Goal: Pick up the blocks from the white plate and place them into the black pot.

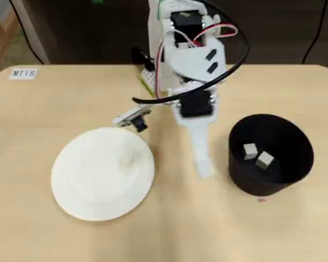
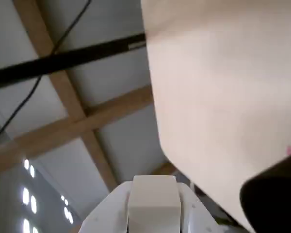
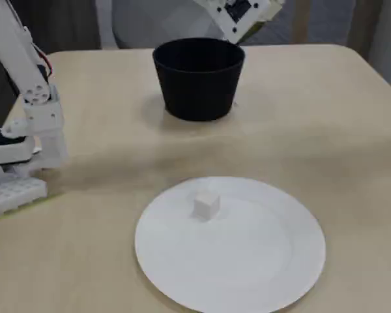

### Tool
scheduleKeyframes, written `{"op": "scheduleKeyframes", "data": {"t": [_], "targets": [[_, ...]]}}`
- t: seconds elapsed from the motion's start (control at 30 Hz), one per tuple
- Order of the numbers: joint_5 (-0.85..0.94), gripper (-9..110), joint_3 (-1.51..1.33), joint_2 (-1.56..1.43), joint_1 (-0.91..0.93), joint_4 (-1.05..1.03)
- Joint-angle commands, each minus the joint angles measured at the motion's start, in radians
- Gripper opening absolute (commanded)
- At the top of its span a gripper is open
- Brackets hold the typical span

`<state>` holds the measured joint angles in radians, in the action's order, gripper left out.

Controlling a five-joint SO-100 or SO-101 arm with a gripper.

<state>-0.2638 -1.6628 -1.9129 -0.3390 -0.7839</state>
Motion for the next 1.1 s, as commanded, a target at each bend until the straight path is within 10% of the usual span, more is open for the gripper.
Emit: {"op": "scheduleKeyframes", "data": {"t": [0.0, 0.73, 0.9, 1.07], "targets": [[-0.071, -2, -0.077, -0.104, -0.098, 0.028], [0.040, -2, -0.588, -0.173, -0.278, 0.357], [0.127, 30, -0.589, -0.176, -0.305, 0.324], [0.156, 27, -0.575, -0.193, -0.291, 0.288]]}}
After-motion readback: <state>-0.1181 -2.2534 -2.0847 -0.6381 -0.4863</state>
